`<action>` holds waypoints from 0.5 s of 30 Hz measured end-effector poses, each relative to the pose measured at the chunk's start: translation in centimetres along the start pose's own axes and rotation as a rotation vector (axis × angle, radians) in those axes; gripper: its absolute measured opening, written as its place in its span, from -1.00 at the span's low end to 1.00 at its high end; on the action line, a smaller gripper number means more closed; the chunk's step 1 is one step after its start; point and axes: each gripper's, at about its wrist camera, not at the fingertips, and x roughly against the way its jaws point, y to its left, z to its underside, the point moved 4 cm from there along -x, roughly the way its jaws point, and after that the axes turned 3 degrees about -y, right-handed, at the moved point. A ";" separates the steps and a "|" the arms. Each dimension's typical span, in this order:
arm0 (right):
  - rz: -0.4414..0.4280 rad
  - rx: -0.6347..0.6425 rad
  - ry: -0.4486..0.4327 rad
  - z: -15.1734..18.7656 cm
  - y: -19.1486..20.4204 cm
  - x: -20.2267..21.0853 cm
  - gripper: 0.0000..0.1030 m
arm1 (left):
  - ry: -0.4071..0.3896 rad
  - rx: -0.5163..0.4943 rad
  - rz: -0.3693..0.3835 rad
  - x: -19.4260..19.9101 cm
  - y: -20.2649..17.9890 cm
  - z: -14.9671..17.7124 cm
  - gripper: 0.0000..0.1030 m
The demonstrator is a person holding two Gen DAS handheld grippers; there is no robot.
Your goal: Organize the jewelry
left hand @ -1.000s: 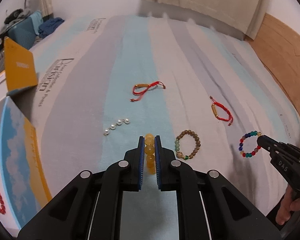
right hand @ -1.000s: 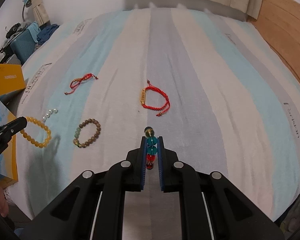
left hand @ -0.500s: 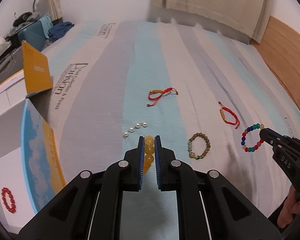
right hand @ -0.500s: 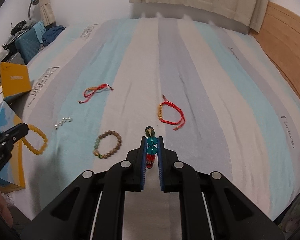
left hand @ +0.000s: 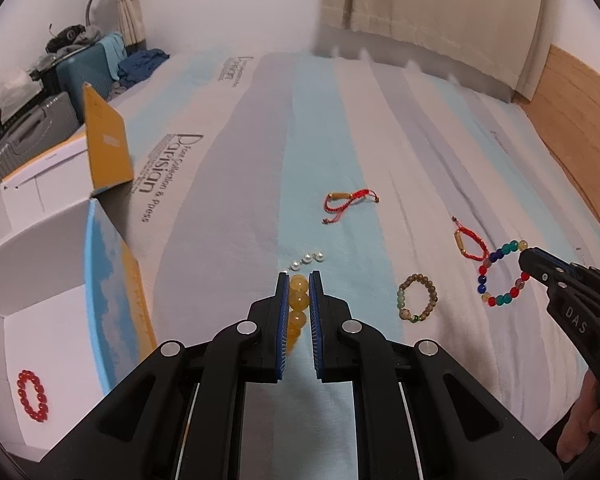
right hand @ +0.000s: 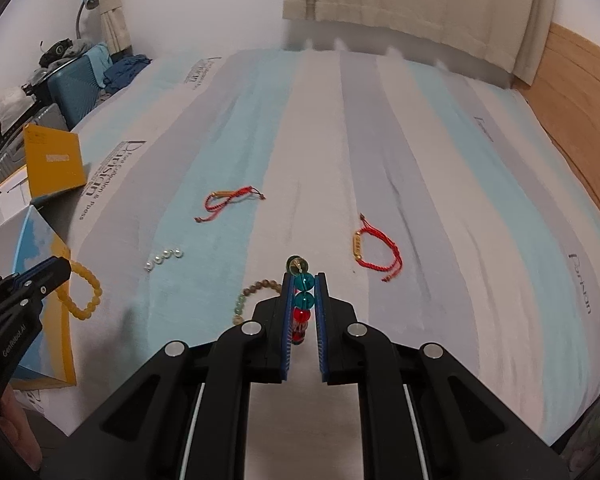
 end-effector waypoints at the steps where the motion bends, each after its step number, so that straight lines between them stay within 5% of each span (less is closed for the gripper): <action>1: -0.004 0.005 -0.003 -0.2 0.4 0.1 -0.82 | -0.006 0.002 0.003 0.3 0.2 -0.1 -0.83; 15: -0.081 0.052 0.001 -1.5 5.4 1.3 -0.82 | -0.046 0.021 0.003 3.2 2.2 -0.5 -0.83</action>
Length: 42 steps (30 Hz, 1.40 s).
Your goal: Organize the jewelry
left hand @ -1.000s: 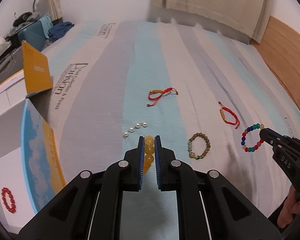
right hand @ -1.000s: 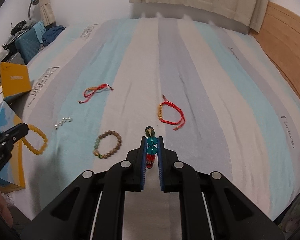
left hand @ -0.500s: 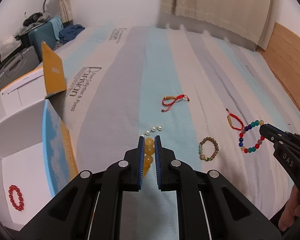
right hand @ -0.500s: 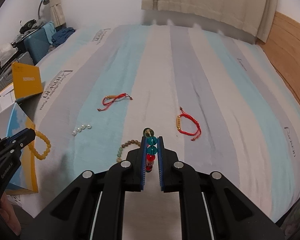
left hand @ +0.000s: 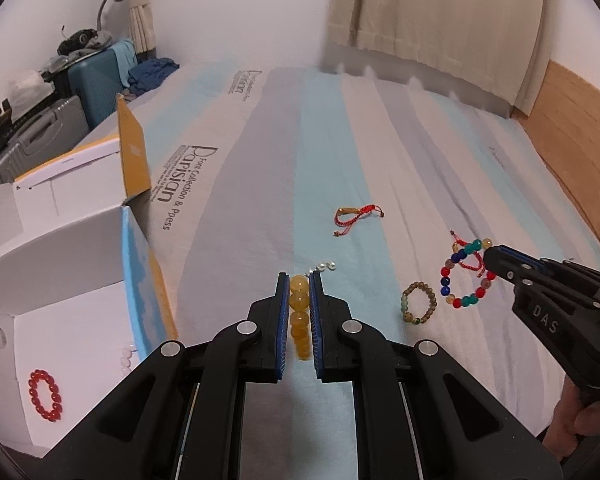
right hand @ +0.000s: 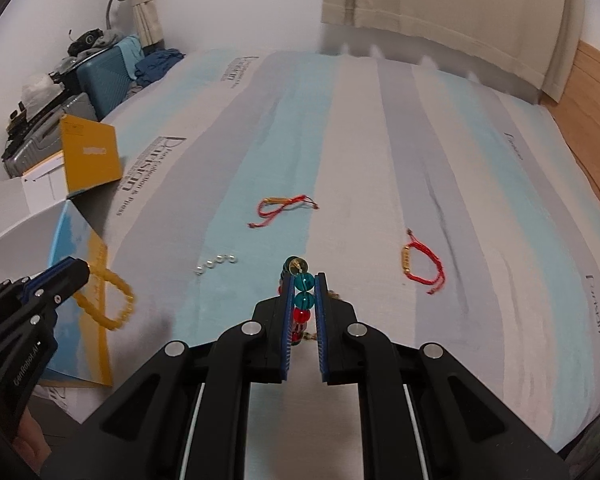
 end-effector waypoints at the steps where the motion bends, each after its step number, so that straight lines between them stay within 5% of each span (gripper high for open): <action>1: -0.008 0.004 -0.001 -0.1 0.4 0.2 -0.82 | -0.008 0.001 0.002 0.4 0.2 -0.1 -0.83; 32: -0.260 0.186 -0.084 -1.4 19.6 4.8 -0.82 | -0.103 0.178 -0.124 9.2 13.6 0.4 -0.82; 42: -0.318 0.286 -0.064 0.7 26.1 4.4 -0.82 | -0.052 0.242 -0.194 8.7 19.8 3.1 -0.82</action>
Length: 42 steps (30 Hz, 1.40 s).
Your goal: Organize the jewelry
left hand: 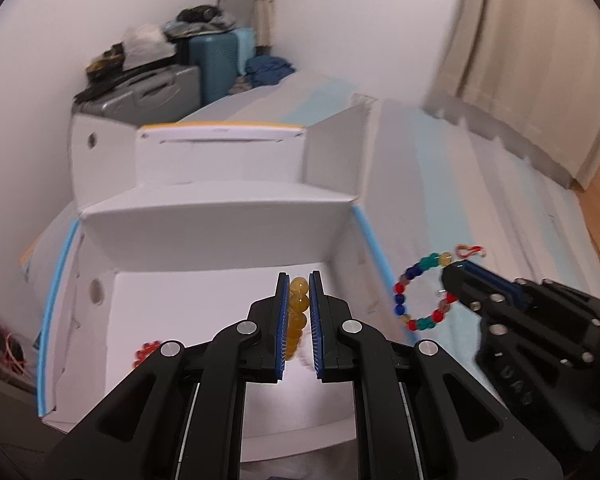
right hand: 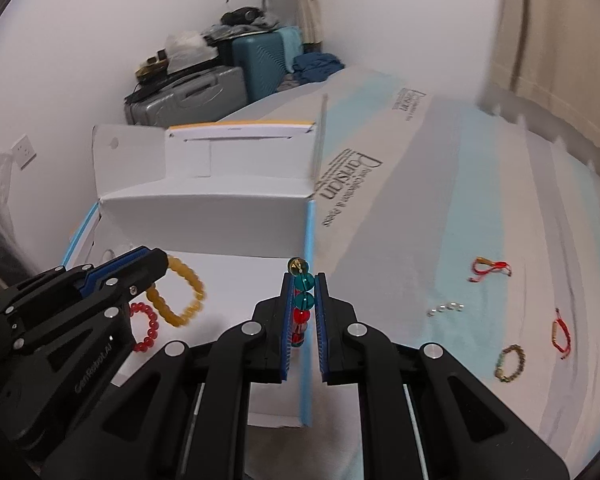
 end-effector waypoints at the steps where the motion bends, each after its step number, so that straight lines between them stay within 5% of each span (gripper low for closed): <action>1: -0.003 0.005 0.002 0.0 0.5 -0.4 -0.82 | 0.004 0.005 -0.012 -0.1 0.8 0.3 -0.82; 19: -0.072 0.062 0.096 1.1 6.6 -5.7 -0.82 | 0.085 0.062 -0.128 -1.7 9.0 2.5 -0.82; 42: -0.055 0.081 0.251 4.0 7.9 -11.3 -0.82 | 0.212 0.090 -0.156 -5.5 11.8 5.1 -0.82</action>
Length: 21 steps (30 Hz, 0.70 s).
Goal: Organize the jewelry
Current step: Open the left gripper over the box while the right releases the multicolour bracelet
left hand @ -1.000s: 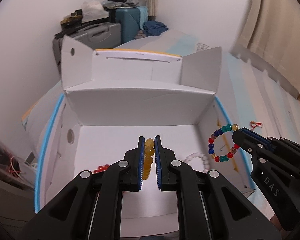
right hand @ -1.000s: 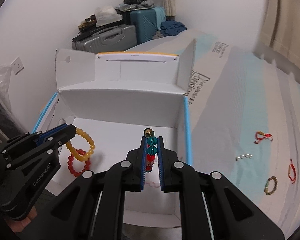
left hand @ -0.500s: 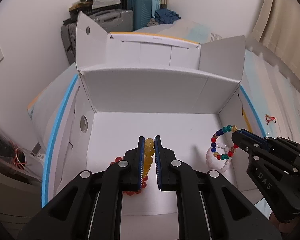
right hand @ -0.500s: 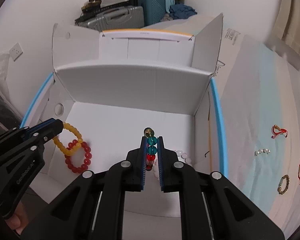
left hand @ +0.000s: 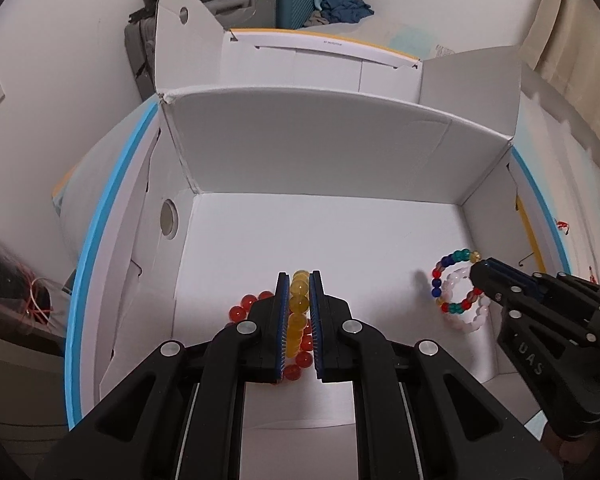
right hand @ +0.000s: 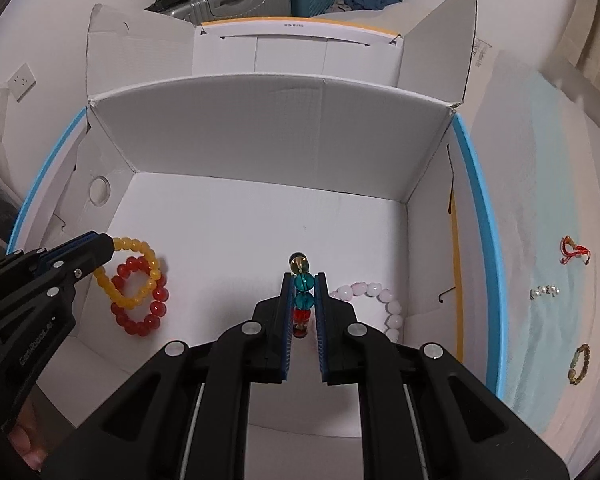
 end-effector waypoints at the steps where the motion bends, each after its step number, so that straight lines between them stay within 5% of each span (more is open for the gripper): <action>1: 0.000 0.001 0.015 0.1 0.0 -0.2 -0.82 | 0.003 0.000 -0.003 -0.1 0.1 0.0 -0.82; 21: 0.001 -0.025 0.074 0.5 -1.0 -0.8 -0.77 | 0.053 -0.025 -0.071 -1.1 0.7 0.6 -0.75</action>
